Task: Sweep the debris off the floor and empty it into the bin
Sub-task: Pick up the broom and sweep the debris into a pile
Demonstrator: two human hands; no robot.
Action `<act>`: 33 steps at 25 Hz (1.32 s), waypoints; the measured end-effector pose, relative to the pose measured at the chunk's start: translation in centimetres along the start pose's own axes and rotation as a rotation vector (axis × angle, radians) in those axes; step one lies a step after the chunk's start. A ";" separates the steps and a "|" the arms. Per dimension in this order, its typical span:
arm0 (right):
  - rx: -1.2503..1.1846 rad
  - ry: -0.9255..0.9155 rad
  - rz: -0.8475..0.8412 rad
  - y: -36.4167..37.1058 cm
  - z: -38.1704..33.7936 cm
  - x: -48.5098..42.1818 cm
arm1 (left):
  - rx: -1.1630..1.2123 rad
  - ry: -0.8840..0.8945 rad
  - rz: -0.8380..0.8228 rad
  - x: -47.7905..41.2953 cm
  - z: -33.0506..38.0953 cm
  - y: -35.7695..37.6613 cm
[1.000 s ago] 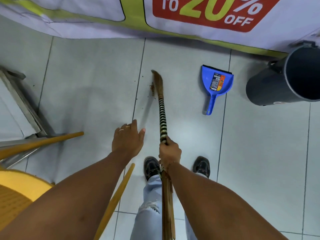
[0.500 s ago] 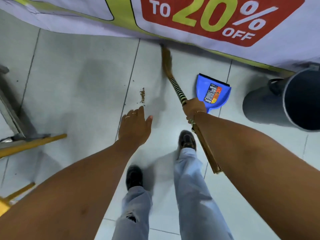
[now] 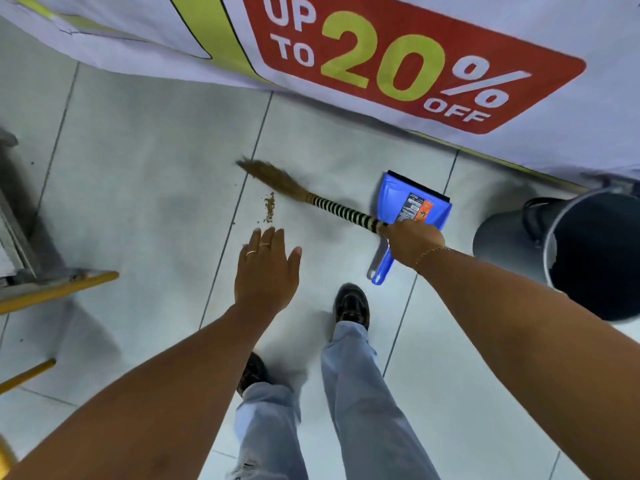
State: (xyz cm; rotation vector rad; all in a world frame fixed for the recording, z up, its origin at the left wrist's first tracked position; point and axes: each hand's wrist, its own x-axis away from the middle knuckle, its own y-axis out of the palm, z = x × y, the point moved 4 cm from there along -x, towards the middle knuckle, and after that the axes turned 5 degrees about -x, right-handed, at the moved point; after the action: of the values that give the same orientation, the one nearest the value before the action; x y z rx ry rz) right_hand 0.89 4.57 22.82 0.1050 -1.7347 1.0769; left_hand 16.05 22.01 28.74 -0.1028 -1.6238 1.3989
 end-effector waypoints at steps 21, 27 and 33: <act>-0.185 -0.157 -0.241 18.3 -17.0 12.3 | -0.020 0.007 -0.037 7.0 -10.8 2.6; -0.485 0.105 -0.189 21.8 -24.4 13.1 | -0.065 0.088 -0.075 7.7 -16.3 3.5; -0.712 0.226 -0.119 21.9 -28.9 10.6 | -0.084 0.106 -0.073 8.1 -19.5 3.9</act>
State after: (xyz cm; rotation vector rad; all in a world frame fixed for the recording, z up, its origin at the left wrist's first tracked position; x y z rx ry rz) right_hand 5.08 41.98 19.51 -0.3426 -1.7786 0.3246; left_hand 23.05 42.31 28.19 -0.1632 -1.5826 1.2497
